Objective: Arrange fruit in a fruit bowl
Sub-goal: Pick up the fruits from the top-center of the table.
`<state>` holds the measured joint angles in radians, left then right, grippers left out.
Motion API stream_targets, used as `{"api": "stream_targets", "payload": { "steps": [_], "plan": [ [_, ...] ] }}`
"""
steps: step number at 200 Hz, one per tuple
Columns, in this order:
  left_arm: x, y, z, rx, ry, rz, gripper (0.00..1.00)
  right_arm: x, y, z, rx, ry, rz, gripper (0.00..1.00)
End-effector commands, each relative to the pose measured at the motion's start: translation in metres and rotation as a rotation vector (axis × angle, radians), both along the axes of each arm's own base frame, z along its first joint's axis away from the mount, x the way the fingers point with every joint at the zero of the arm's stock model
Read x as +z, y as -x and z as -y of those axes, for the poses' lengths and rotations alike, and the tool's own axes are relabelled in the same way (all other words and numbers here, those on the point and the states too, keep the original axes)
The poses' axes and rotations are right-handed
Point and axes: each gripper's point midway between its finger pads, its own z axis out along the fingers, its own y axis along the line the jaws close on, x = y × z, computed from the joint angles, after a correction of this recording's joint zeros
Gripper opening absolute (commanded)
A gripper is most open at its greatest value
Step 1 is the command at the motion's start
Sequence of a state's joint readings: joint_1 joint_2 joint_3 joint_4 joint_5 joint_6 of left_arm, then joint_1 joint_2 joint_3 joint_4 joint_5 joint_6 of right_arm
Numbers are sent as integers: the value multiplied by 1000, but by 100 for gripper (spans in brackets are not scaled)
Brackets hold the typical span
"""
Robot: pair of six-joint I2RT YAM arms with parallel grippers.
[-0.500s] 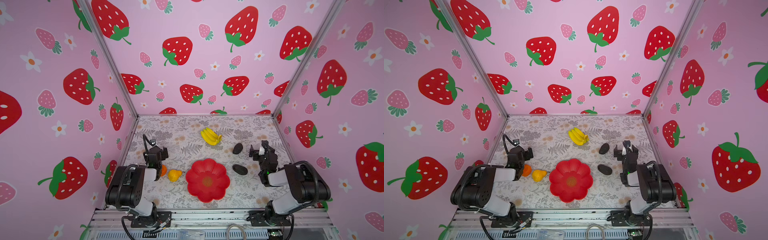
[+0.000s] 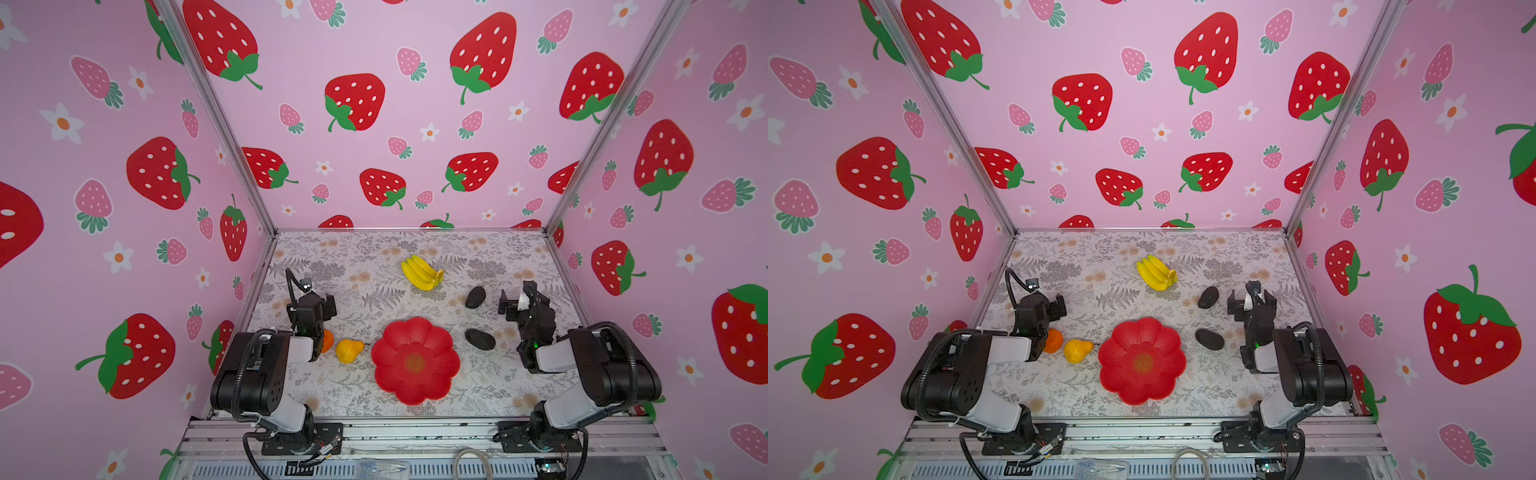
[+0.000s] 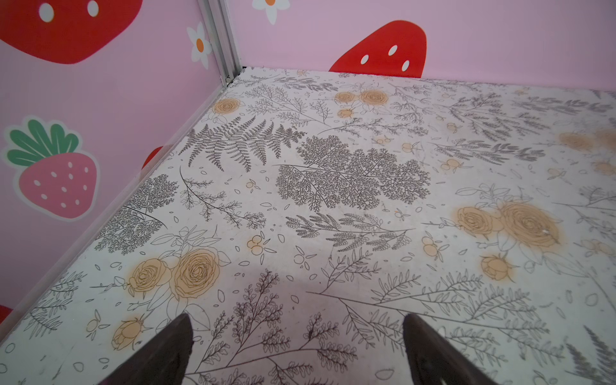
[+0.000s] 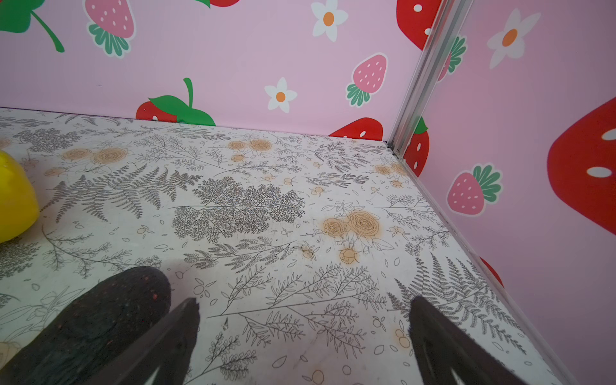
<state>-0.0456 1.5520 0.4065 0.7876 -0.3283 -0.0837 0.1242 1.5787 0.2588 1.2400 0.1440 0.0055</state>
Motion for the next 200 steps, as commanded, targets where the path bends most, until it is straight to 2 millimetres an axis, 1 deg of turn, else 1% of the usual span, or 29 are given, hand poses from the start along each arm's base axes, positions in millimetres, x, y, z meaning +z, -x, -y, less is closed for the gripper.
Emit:
{"api": "stream_targets", "payload": {
  "steps": [1, 79, 93, 100, 102, 105, 115, 122, 131, 137, 140, 147, 151, 157, 165, 175, 187, 200],
  "plan": [
    [15, -9, -1, 6, 9, 52, 99, 9, -4, 0, 4, 0, 26, 99],
    [16, -8, -1, 5, 10, 53, 99, 8, -3, 0, 3, 1, 24, 99],
    [16, -8, -1, 7, 9, 55, 99, 10, -3, 2, -5, -1, 33, 99],
    [23, -8, -5, 29, 2, 69, 99, 19, -2, 8, -45, -16, 61, 99],
    [20, -7, -5, 29, 2, 51, 99, 21, -1, 9, -54, -19, 67, 99],
    [20, -6, -3, 22, 13, 41, 99, 24, 1, 12, -67, -23, 70, 99],
    [30, -5, -7, 39, -2, 63, 99, 38, 10, 17, -93, -31, 97, 99],
    [35, 0, -9, 63, -10, 44, 99, 50, 16, 18, -94, -35, 128, 99],
    [46, 7, -13, 98, -1, 22, 99, 64, 23, 19, -100, -50, 156, 99],
    [52, 10, -14, 117, 17, 9, 99, 72, 26, 19, -100, -74, 163, 99],
    [59, 12, -15, 127, 28, 18, 99, 75, 26, 18, -97, -87, 161, 99],
    [68, 16, -13, 135, 46, 9, 100, 83, 27, 12, -69, -119, 159, 99],
    [72, 18, -10, 132, 58, 7, 99, 89, 28, 8, -49, -135, 162, 99],
    [81, 20, -3, 114, 74, 15, 98, 93, 29, 0, -12, -149, 146, 99],
    [90, 21, 15, 59, 86, 22, 98, 99, 31, -10, 31, -163, 133, 99],
    [96, 22, 39, -25, 89, -4, 98, 104, 35, -25, 94, -184, 108, 99],
    [96, 25, 70, -129, 99, -86, 98, 107, 41, -47, 189, -216, 74, 99],
    [91, 30, 102, -229, 141, -184, 98, 104, 49, -70, 277, -256, 23, 99]
  ]
}}
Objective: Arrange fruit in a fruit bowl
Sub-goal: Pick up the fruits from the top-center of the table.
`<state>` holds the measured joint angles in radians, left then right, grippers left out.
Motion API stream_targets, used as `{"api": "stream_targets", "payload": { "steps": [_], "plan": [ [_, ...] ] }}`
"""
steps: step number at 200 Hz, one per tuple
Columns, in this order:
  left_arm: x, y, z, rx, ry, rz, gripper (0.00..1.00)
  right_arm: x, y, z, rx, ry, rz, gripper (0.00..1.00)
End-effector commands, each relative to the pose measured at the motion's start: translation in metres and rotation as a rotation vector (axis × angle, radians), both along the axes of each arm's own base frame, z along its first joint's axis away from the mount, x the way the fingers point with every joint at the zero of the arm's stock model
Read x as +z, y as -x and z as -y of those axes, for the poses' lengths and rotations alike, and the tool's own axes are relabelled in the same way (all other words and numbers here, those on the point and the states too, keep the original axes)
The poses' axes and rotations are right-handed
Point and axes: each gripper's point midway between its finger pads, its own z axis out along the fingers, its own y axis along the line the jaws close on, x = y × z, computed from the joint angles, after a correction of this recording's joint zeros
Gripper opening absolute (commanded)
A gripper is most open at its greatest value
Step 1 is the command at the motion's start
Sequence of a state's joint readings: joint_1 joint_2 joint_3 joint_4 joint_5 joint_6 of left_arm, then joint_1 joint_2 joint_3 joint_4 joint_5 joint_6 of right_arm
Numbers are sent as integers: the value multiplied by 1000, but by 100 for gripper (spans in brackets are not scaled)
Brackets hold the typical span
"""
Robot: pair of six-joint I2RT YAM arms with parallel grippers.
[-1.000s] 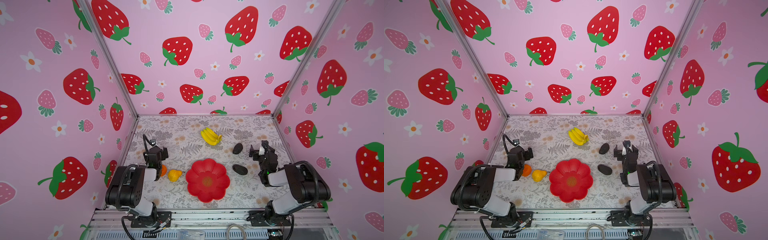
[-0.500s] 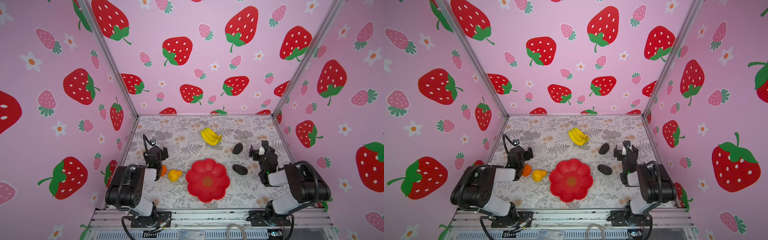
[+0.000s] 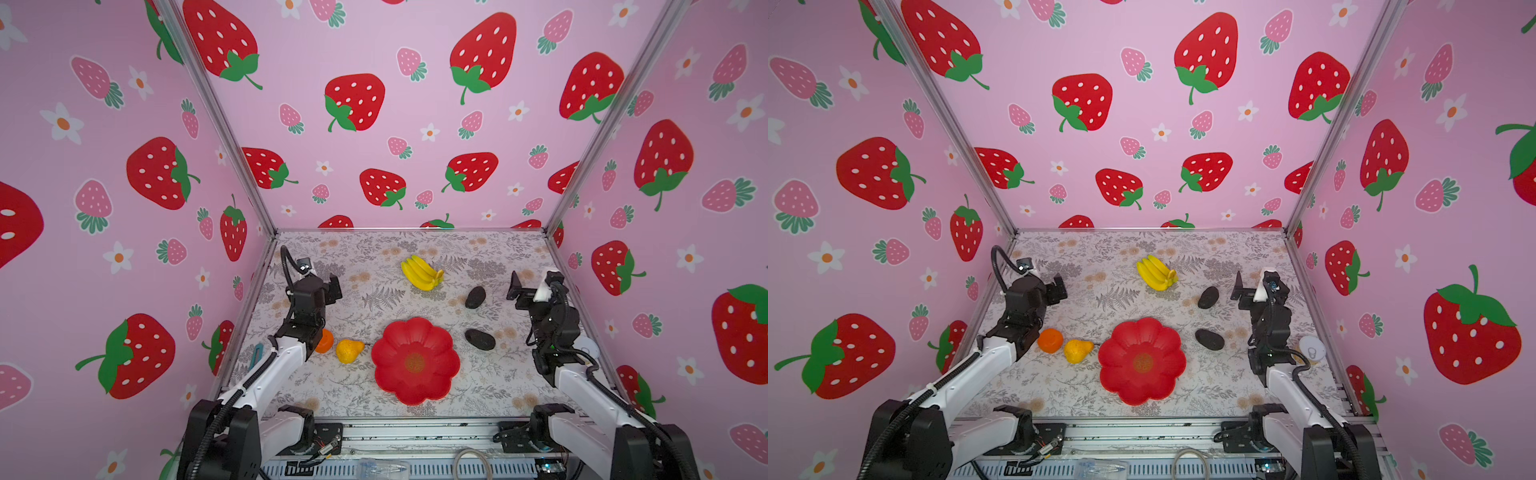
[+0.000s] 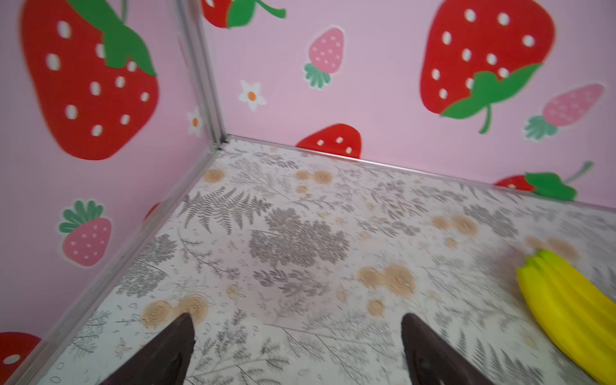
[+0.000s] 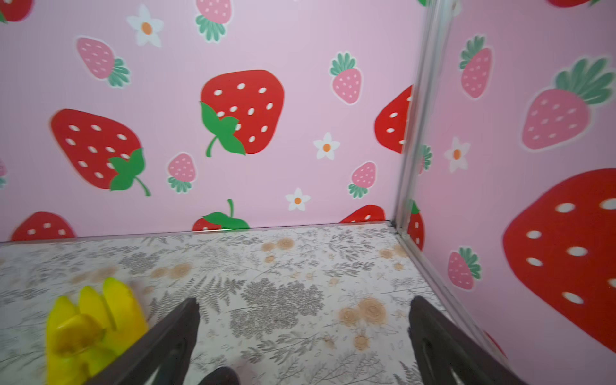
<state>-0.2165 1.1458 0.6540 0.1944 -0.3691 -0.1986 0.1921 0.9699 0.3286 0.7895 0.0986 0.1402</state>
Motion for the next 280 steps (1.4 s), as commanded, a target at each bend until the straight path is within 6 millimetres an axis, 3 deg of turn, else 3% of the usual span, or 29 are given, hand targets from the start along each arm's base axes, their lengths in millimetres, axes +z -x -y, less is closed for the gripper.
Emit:
{"api": "stream_targets", "payload": {
  "steps": [1, 28, 47, 63, 108, 137, 167, 207, 261, 280],
  "plan": [
    [-36, 22, 47, -164, 33, -272, 98, -30, 13, -45, 202, -56, -184, 99],
    [-42, 36, 129, -460, 71, -307, 99, -38, 30, -82, 343, -137, -212, 99],
    [-28, 40, 195, -679, -2, -184, 100, -33, 34, -90, 383, -177, -194, 99],
    [-31, 37, 240, -825, -132, -144, 100, -26, 41, -90, 398, -168, -181, 99],
    [-60, -8, 310, -1018, -284, -106, 88, -34, 79, -93, 495, -249, -219, 99],
    [-70, -35, 331, -1026, -289, -79, 85, -42, 91, -88, 497, -318, -208, 99],
    [-77, -54, 345, -1021, -277, -42, 85, -36, 93, -88, 500, -281, -191, 99],
    [-88, -86, 351, -961, -287, -41, 85, -34, 89, -90, 500, -245, -203, 99],
    [-103, -104, 349, -916, -290, -87, 83, -39, 90, -90, 503, -247, -206, 99],
    [-106, -106, 349, -923, -290, -102, 76, -39, 90, -90, 503, -240, -205, 99]
  ]
}}
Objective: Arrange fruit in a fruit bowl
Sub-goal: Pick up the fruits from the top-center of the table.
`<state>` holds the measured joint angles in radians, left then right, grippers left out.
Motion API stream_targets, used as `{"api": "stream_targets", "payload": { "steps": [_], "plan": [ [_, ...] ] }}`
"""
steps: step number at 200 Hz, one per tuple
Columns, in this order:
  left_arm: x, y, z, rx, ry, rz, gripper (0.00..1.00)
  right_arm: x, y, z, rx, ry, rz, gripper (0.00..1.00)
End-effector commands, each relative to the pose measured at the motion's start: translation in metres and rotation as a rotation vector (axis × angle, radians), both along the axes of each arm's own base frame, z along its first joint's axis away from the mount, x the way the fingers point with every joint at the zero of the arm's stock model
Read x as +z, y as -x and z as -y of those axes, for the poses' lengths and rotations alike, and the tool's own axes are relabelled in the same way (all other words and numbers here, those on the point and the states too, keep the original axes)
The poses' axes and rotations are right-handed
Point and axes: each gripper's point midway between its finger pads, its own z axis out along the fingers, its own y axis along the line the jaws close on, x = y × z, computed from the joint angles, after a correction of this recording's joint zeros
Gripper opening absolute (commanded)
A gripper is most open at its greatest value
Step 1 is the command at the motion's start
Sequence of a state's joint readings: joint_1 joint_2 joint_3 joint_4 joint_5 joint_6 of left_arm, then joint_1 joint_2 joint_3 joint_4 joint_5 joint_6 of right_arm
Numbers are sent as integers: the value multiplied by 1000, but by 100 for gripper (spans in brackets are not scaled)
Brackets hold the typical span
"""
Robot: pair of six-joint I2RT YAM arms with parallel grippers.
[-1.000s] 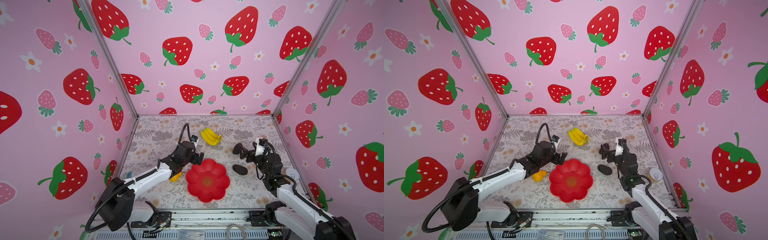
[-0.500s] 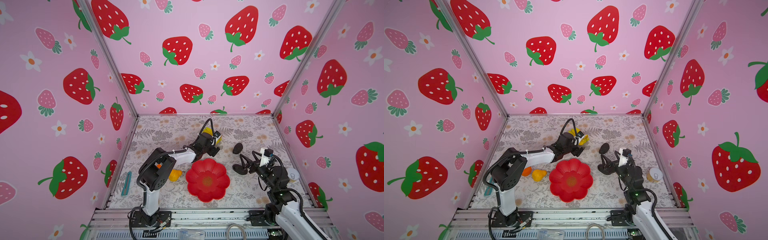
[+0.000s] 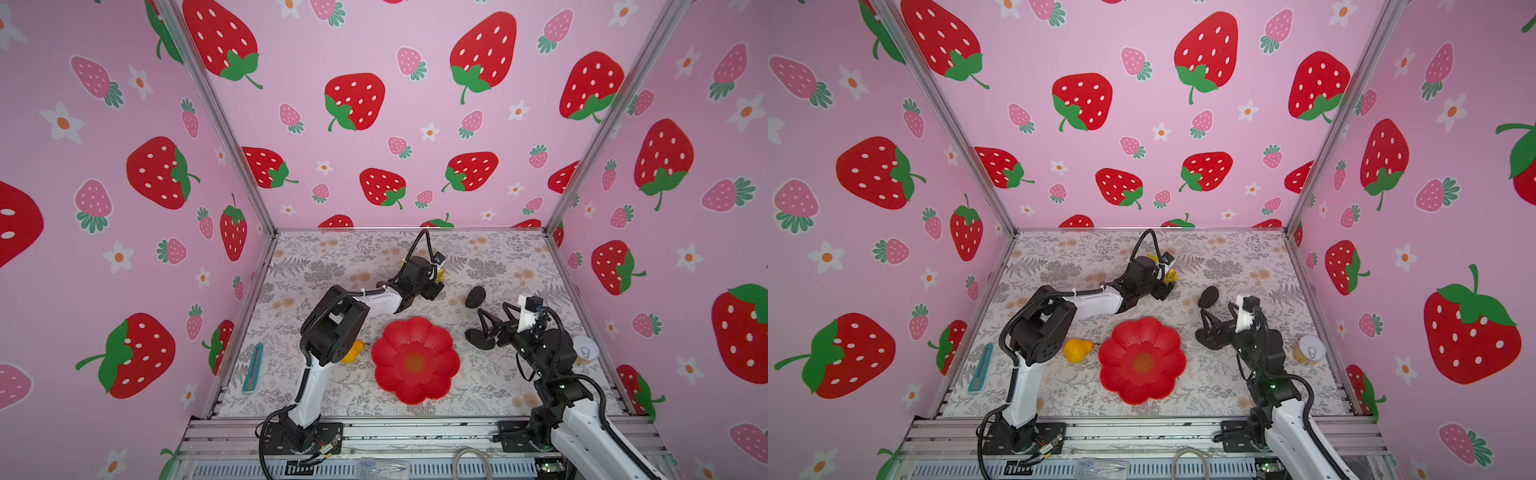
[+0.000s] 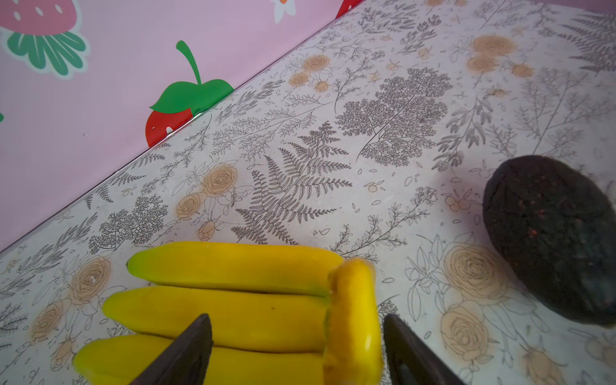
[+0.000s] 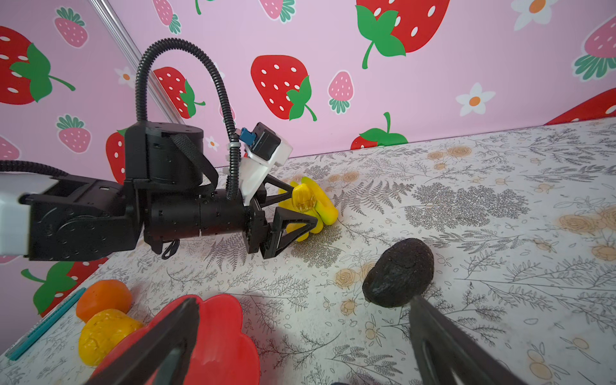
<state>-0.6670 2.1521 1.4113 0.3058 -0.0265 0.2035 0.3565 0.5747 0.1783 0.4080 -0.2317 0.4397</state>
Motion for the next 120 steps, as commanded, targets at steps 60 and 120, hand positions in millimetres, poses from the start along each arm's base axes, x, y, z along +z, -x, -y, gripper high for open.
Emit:
{"api": "stream_targets", "payload": {
  "steps": [60, 120],
  "plan": [
    [-3, -1, 6, -32, -17, -73, 67, 8, 4, -1, 11, 2, 32, 99],
    [-8, -2, 0, -9, -48, -80, 62, 8, 4, 0, 5, 0, 30, 99]
  ]
}}
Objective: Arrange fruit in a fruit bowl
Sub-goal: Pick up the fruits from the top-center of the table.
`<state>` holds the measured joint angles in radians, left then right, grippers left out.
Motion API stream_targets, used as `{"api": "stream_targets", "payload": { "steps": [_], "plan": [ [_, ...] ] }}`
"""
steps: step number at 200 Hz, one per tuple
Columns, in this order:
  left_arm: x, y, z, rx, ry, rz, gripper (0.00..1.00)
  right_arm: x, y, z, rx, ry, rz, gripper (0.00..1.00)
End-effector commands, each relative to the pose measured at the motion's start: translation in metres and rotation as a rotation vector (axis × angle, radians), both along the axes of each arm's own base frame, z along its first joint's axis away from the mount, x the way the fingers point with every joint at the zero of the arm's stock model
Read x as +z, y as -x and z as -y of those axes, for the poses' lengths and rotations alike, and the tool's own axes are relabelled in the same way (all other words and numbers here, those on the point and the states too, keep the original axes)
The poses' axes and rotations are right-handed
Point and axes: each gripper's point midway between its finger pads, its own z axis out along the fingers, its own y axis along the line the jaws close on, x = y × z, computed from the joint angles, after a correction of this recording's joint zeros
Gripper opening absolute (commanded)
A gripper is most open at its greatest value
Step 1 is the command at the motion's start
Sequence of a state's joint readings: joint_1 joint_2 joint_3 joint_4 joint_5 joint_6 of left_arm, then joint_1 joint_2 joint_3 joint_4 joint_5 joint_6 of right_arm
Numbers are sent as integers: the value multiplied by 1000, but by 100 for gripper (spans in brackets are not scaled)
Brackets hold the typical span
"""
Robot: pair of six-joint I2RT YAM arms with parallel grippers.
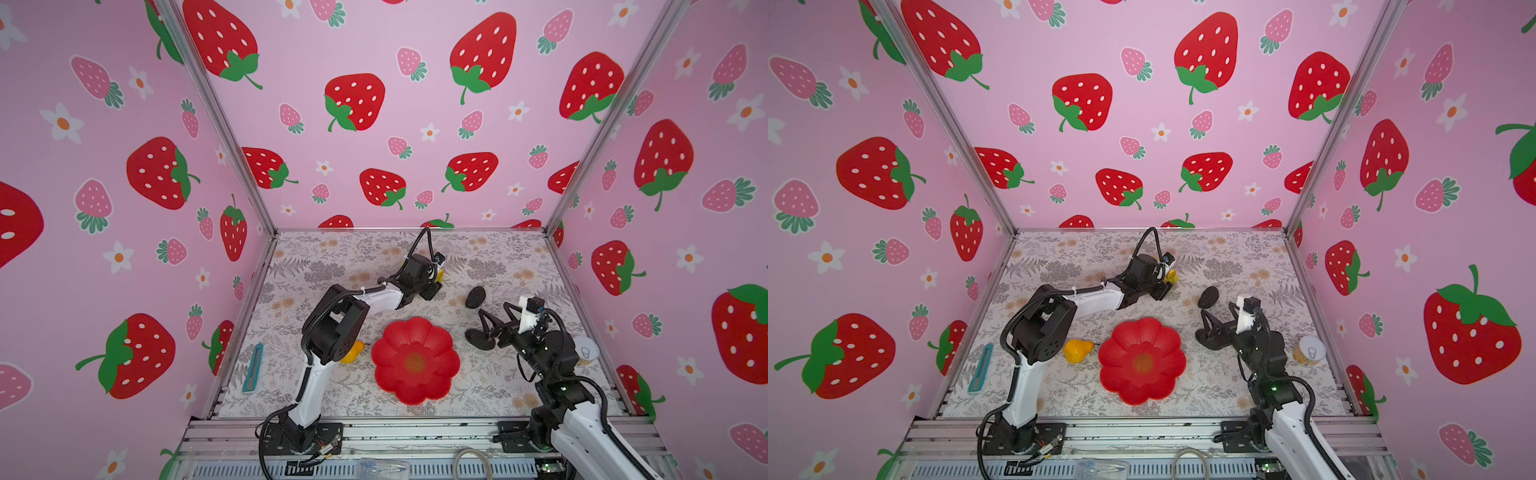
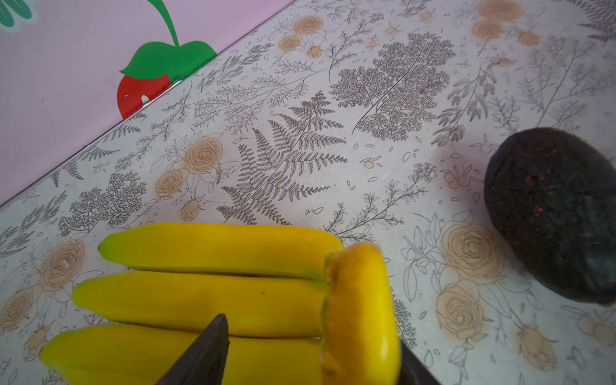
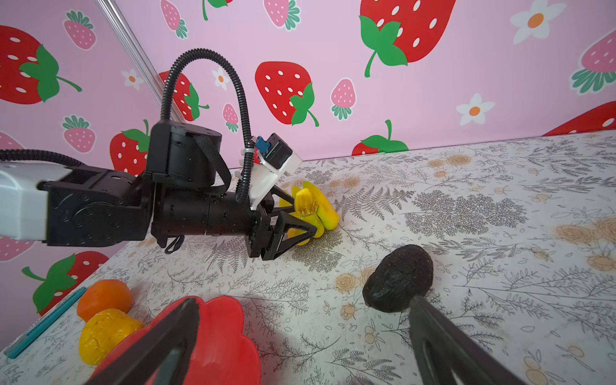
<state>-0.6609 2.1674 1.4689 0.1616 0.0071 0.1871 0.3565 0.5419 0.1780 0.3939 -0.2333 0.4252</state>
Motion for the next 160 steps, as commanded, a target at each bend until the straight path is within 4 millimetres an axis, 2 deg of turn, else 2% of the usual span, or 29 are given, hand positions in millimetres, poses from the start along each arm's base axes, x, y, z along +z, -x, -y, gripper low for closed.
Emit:
{"api": "stream_targets", "payload": {
  "steps": [1, 34, 56, 78, 117, 139, 160],
  "plan": [
    [6, -8, 2, 2, -10, 22, 61, 3, 1, 0, 3, -6, 5, 99],
    [7, -11, 4, -17, -3, 8, 41, 3, 4, 1, -1, -6, 4, 99],
    [19, -8, 6, -51, 20, 39, 32, 5, 6, 4, -12, -7, 10, 99],
    [40, 0, 5, -75, 51, 77, 28, 7, 7, 5, -16, -9, 18, 99],
    [80, 31, -6, -104, 114, 116, 18, 3, 9, 2, 5, -14, 8, 99],
    [90, 55, -17, -98, 102, 133, 16, 2, 12, -3, 37, -30, 4, 99],
    [97, 90, -23, -105, 95, 140, 14, 1, 18, -7, 71, -49, 1, 99]
  ]
}}
